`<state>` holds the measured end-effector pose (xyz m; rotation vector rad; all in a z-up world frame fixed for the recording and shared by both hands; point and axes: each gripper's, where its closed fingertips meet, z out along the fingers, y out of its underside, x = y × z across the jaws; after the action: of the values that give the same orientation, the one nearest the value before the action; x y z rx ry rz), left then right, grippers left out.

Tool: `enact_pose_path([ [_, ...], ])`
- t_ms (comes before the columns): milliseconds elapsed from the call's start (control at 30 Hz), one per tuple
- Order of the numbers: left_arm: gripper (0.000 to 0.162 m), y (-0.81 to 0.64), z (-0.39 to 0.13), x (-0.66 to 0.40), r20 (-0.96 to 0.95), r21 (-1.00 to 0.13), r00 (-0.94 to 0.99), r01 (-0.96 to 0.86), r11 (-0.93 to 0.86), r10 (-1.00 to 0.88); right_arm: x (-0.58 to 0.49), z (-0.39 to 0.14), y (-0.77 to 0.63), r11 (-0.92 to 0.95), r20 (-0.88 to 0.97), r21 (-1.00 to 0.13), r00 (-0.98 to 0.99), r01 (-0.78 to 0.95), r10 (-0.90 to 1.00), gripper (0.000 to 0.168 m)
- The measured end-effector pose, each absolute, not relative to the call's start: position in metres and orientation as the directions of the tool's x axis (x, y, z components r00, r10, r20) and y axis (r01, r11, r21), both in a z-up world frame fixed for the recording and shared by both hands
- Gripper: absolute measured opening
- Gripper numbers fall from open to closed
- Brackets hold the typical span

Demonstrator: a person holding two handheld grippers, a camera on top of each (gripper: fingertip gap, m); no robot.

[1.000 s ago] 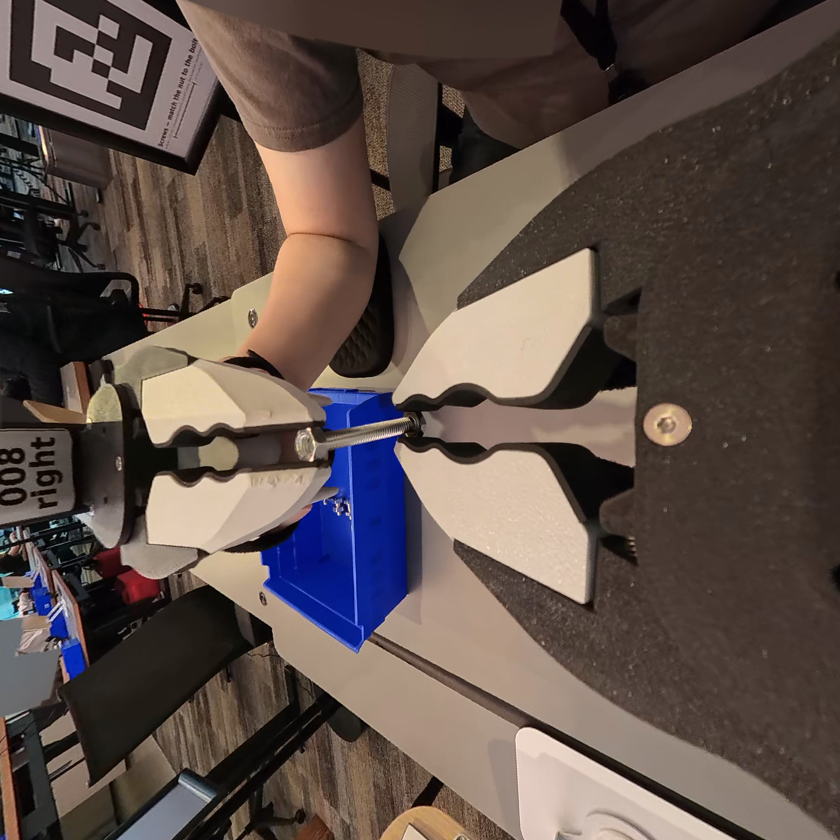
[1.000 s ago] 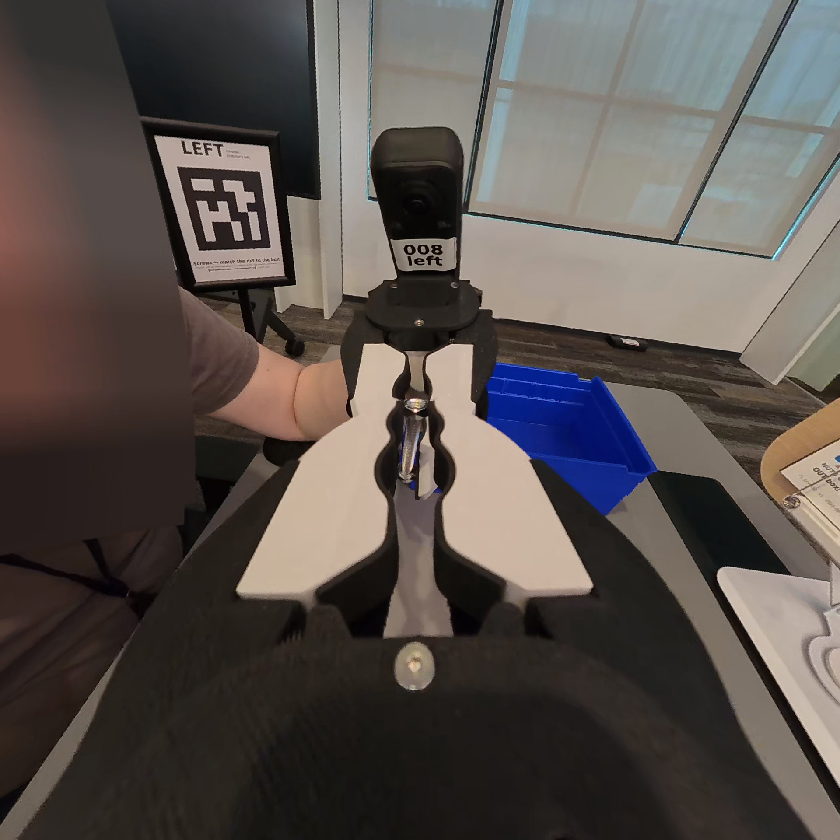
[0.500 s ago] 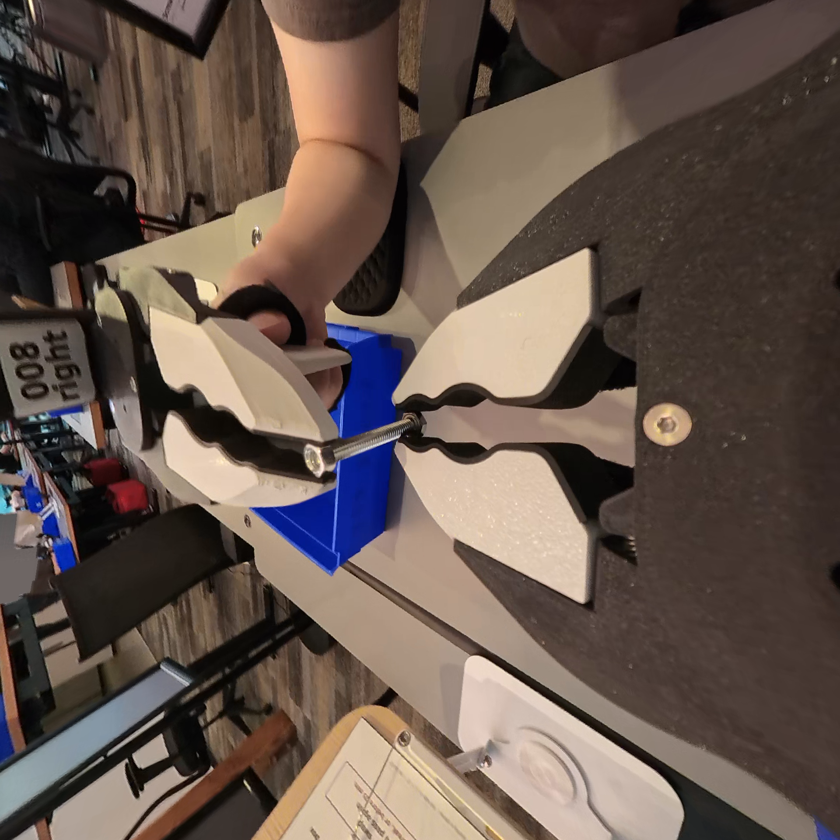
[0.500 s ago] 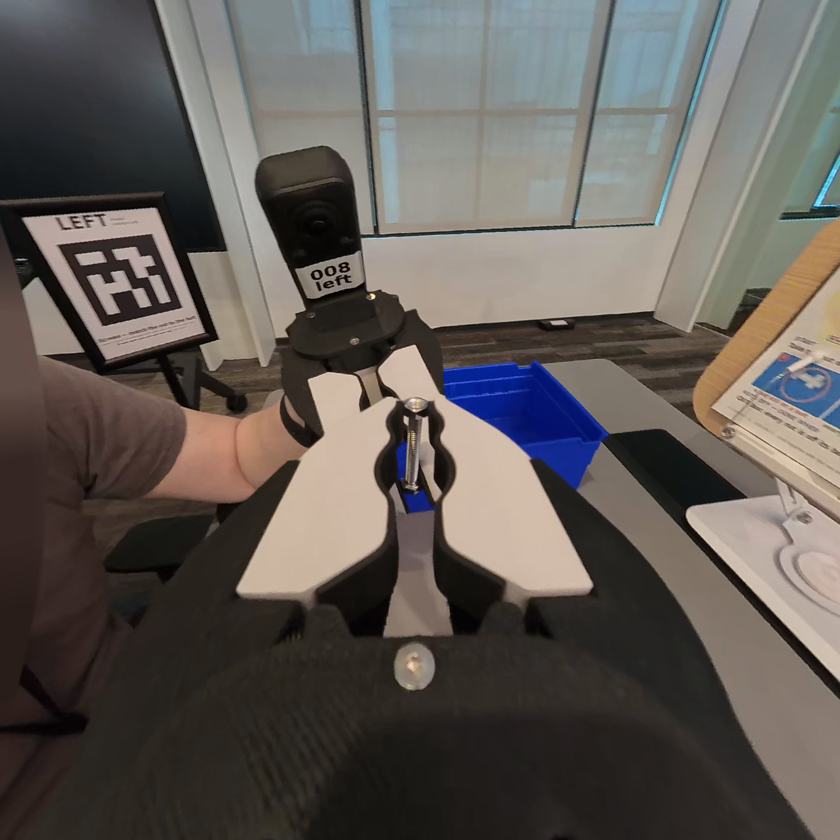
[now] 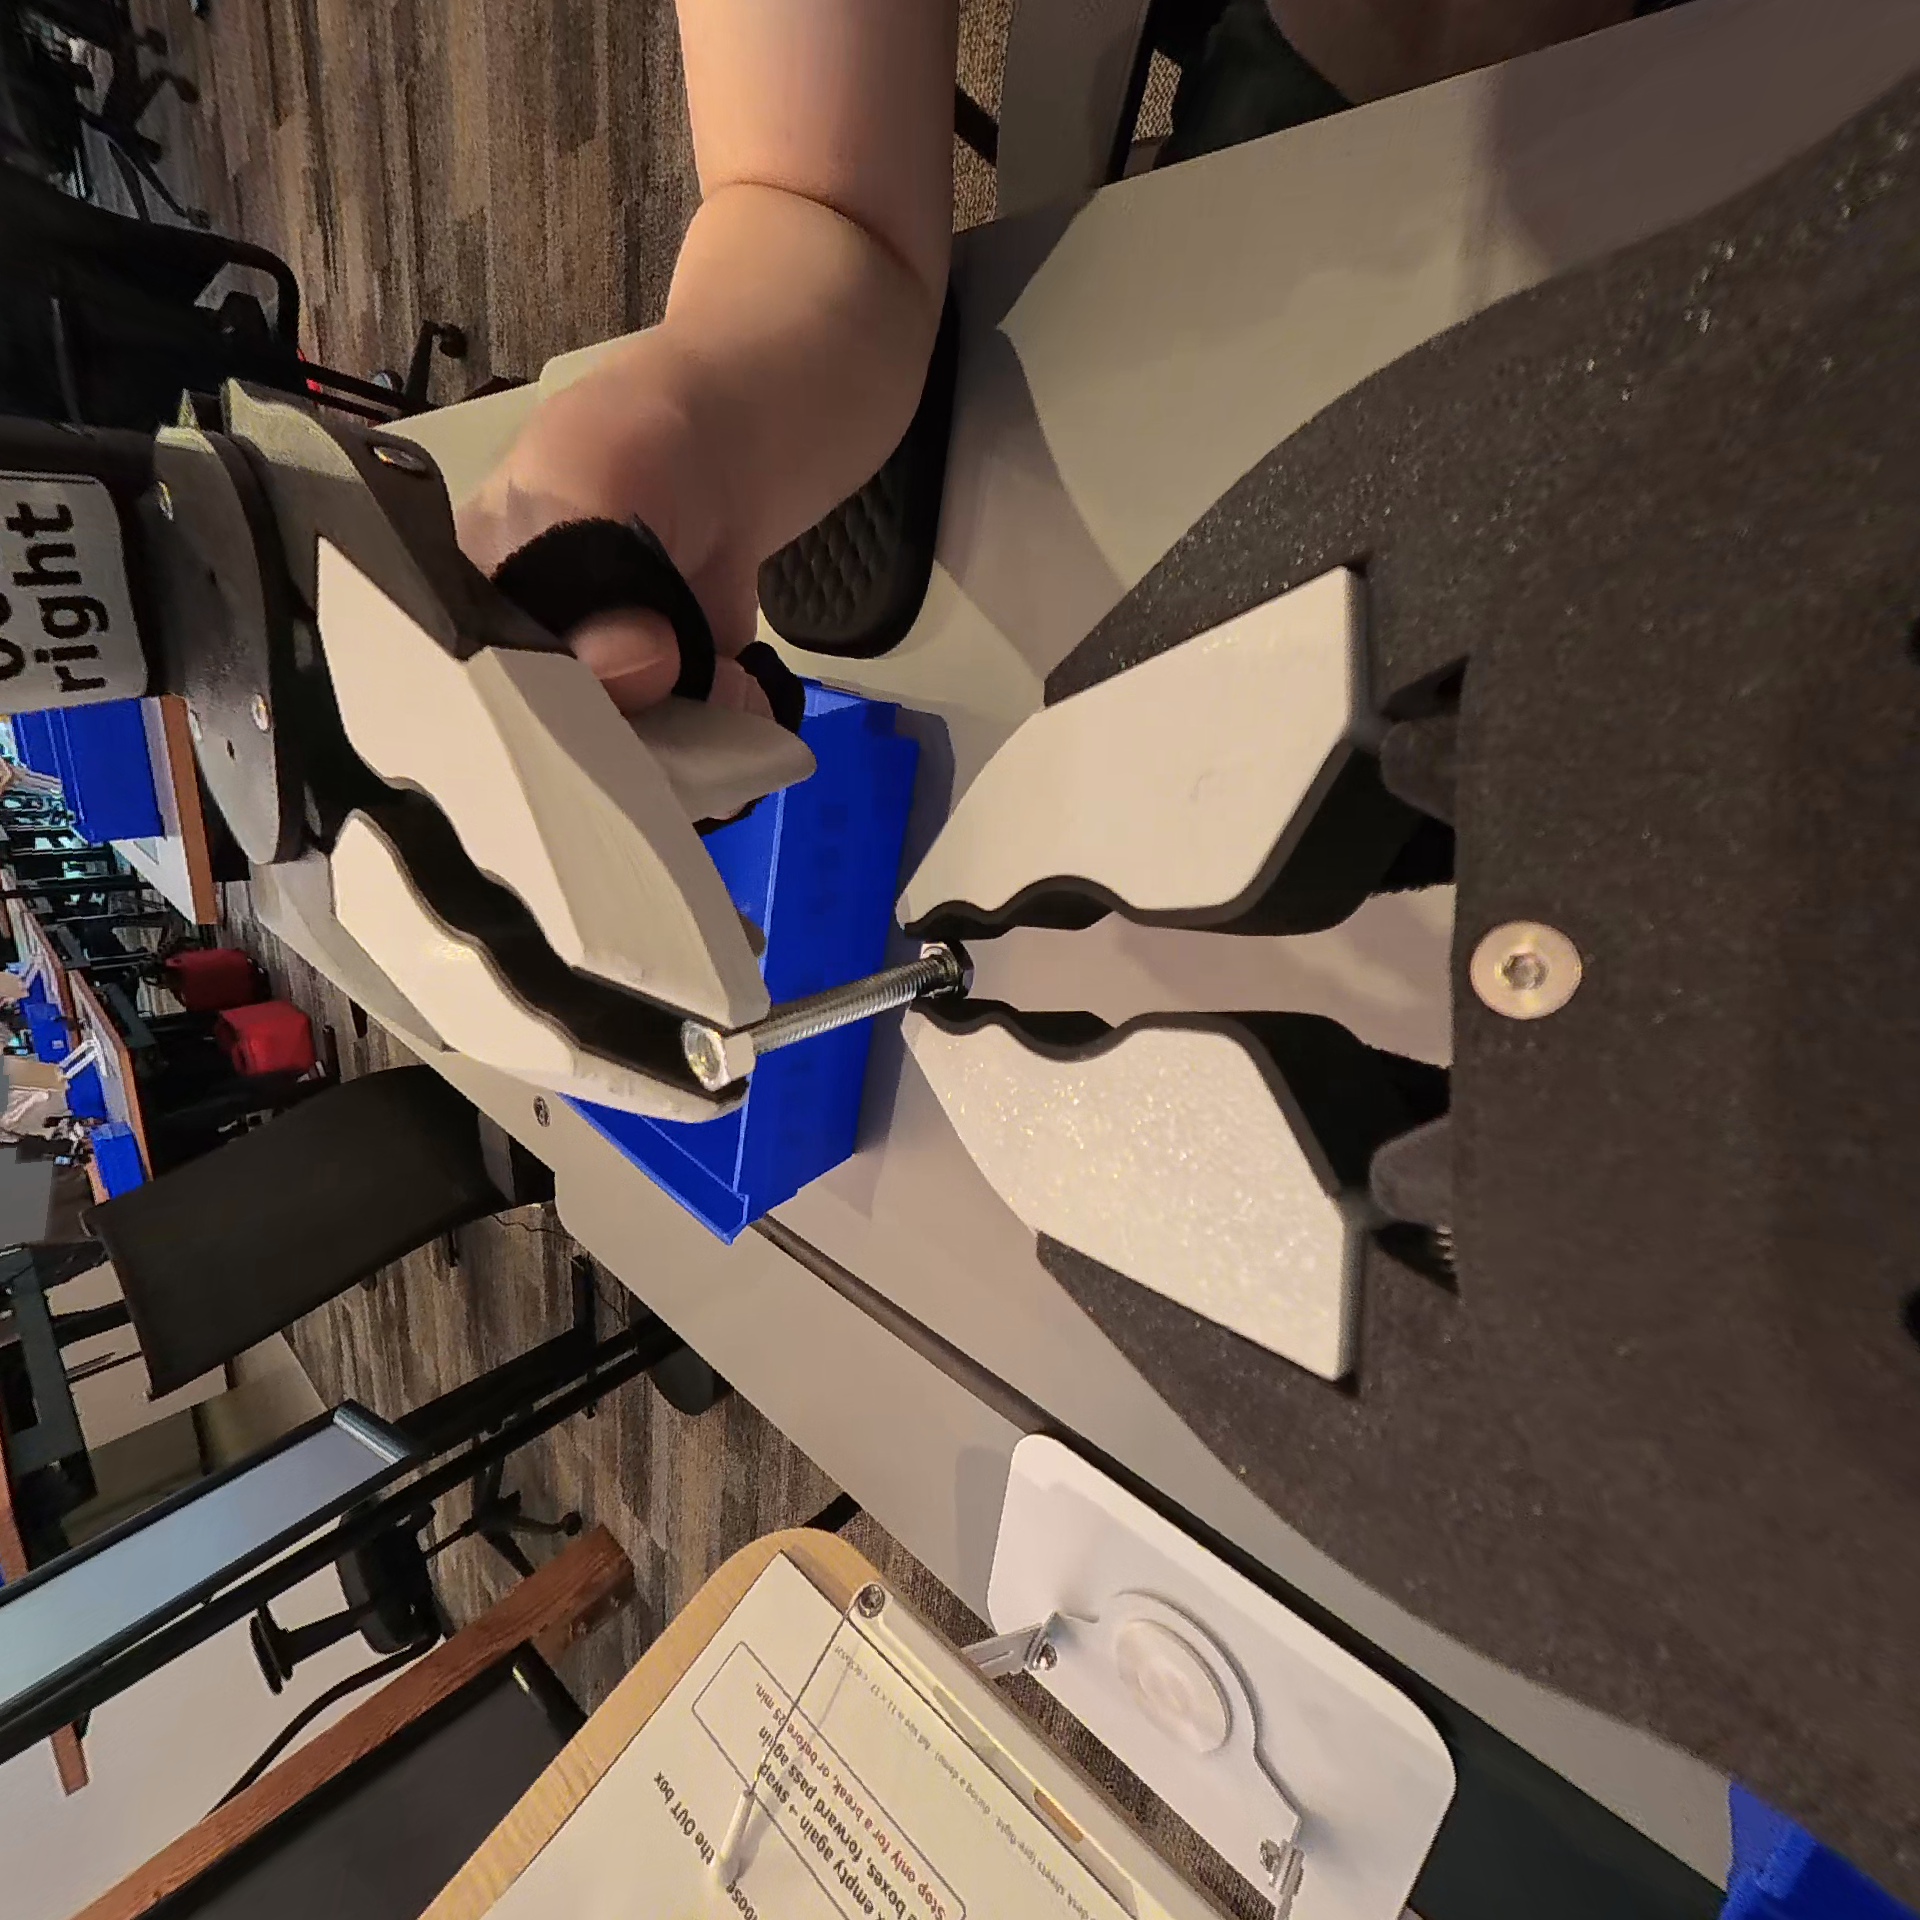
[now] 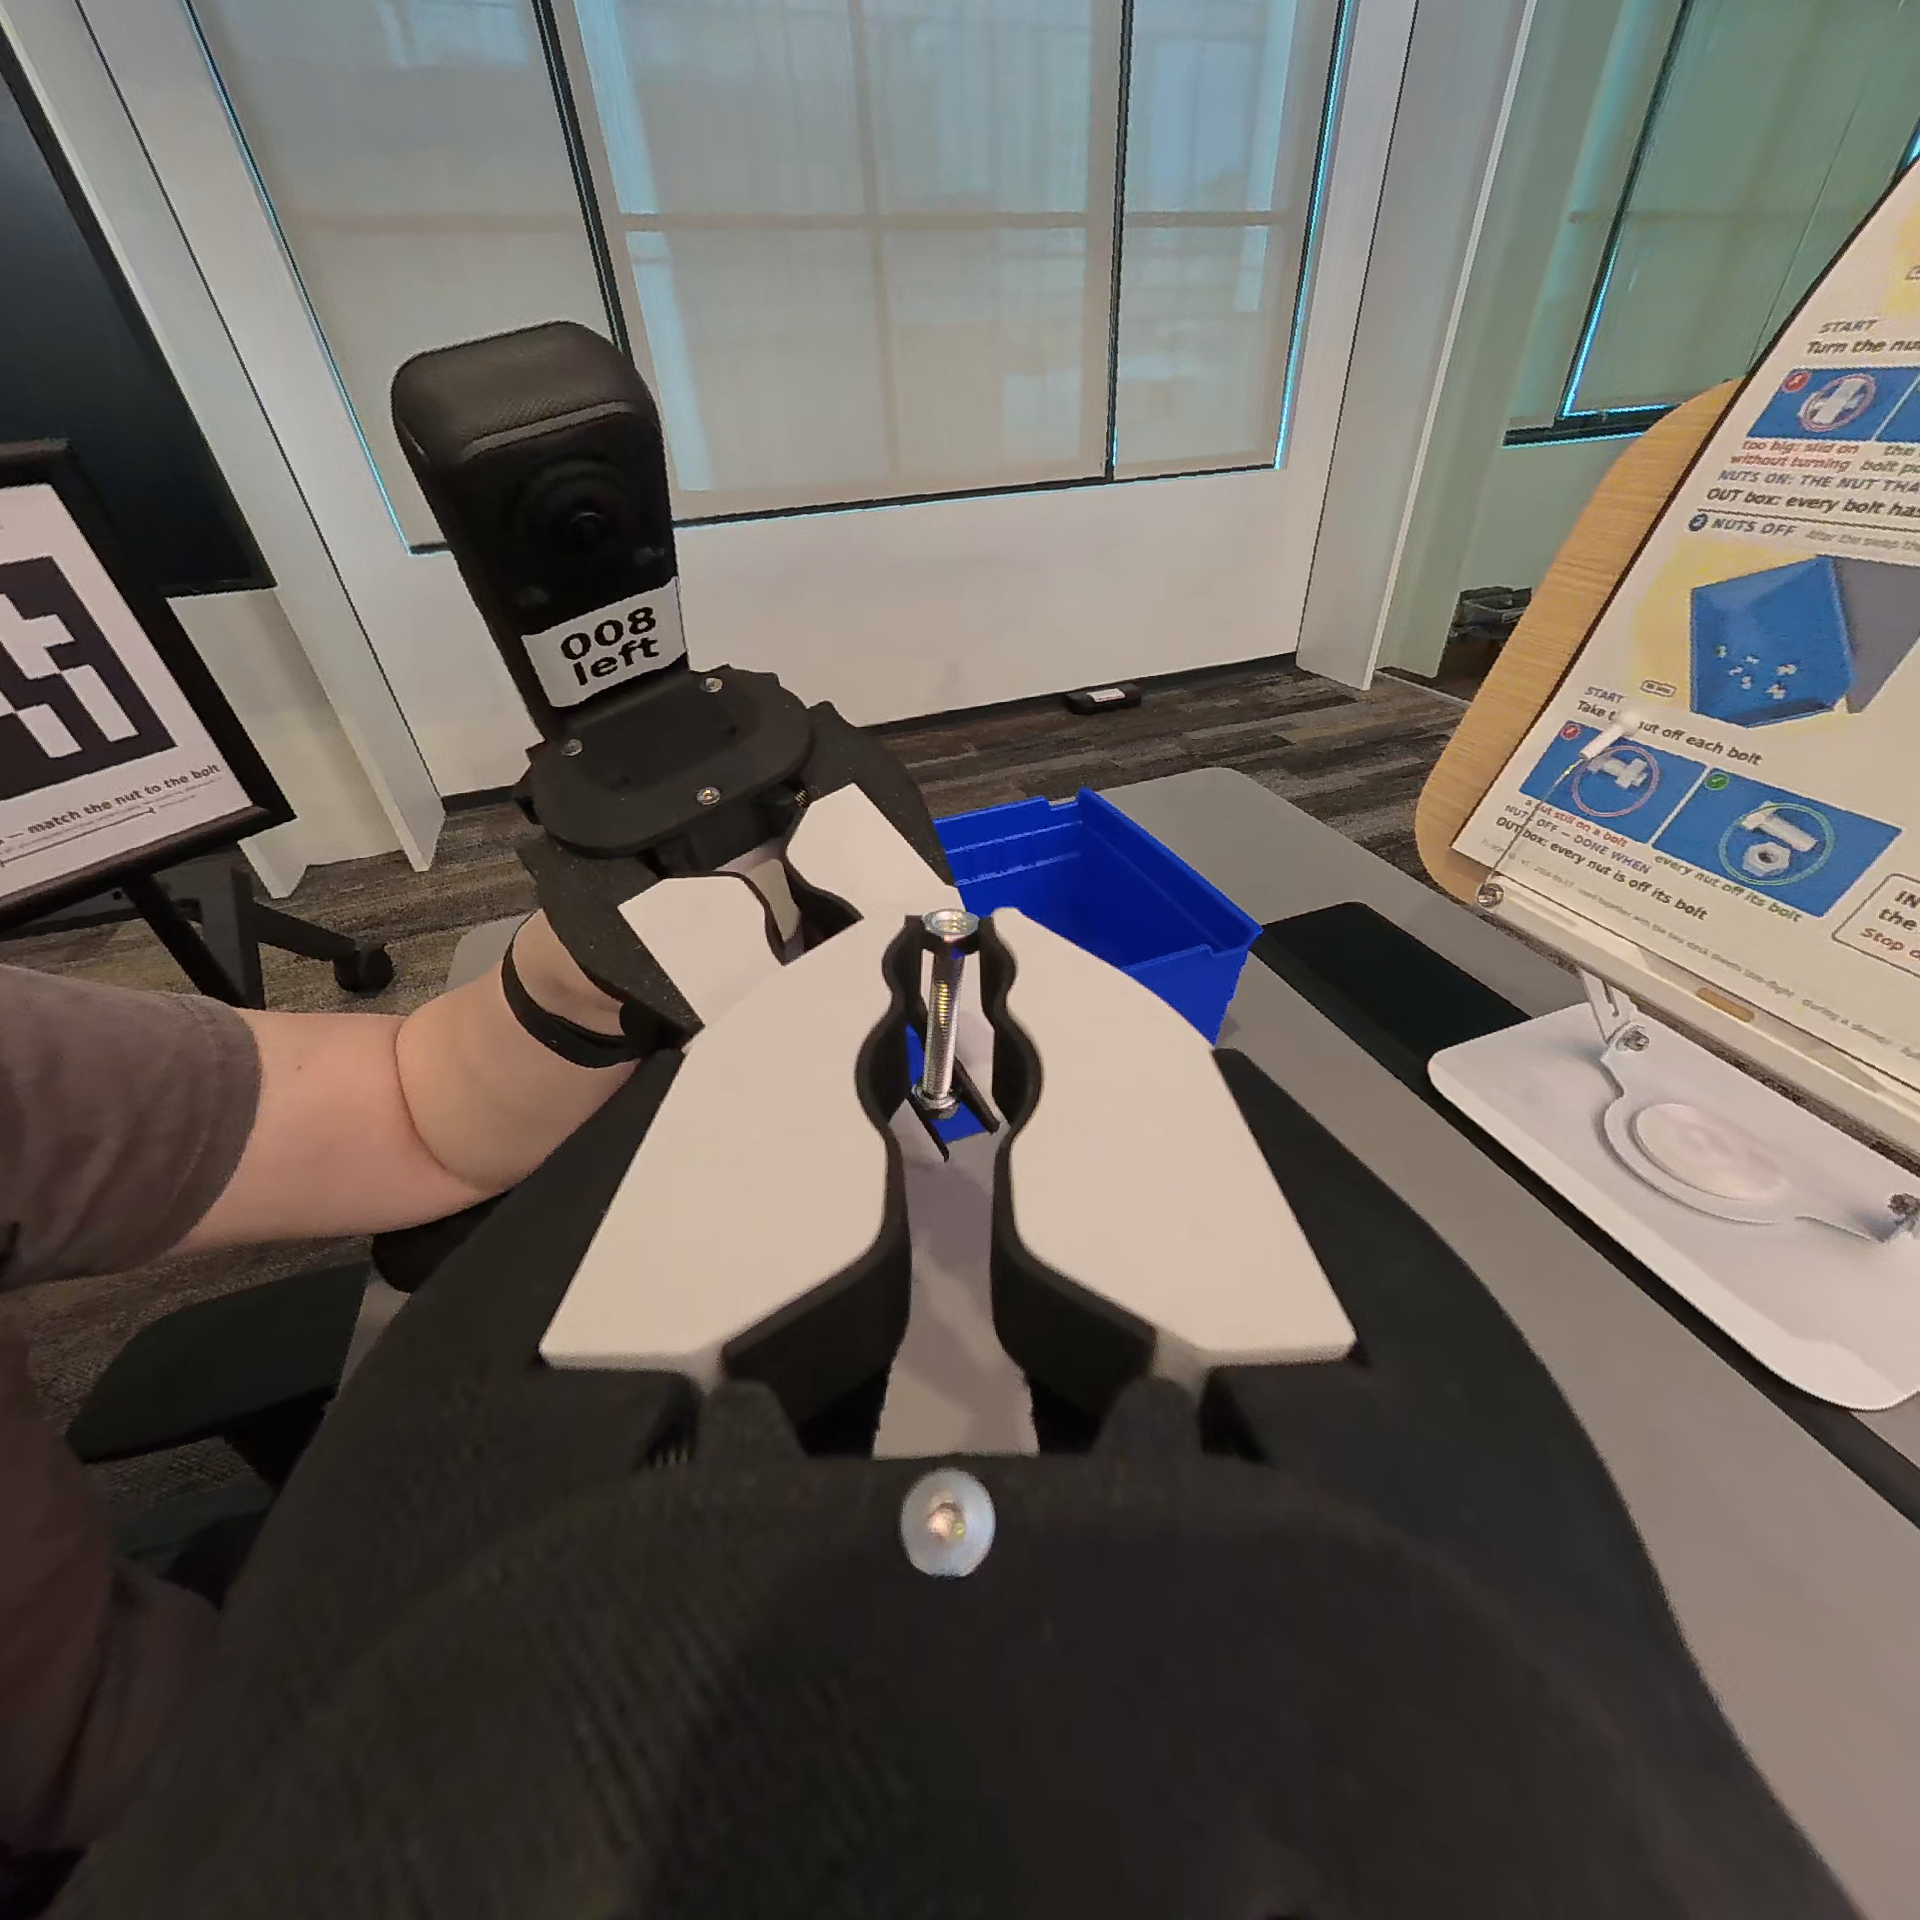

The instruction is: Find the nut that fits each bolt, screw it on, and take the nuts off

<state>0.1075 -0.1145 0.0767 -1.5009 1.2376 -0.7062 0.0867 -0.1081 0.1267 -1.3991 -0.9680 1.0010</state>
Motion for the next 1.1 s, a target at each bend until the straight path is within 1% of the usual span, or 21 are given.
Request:
enact_pose_path([
  [133,0.010,-0.116,0.078,0.108,-0.164,-0.939,0.295,-0.339,0.058,-0.941,0.087,0.128,-0.110,-0.066,-0.062,-0.998,0.286,0.006,0.956,0.011],
  [900,0.010,-0.120,0.082,0.109,-0.152,-0.945,0.270,-0.321,0.060,-0.951,0.086,0.131,-0.114,-0.009,-0.004,-1.000,0.284,0.018,0.959,0.016],
  [1033,0.010,-0.121,0.083,0.109,-0.149,-0.947,0.264,-0.315,0.061,-0.953,0.089,0.137,-0.116,0.007,0.010,-1.000,0.278,0.012,0.961,0.021],
  [1100,0.010,-0.124,0.085,0.109,-0.142,-0.951,0.248,-0.302,0.062,-0.958,0.094,0.145,-0.121,0.036,0.032,-0.999,0.248,-0.014,0.968,0.027],
])
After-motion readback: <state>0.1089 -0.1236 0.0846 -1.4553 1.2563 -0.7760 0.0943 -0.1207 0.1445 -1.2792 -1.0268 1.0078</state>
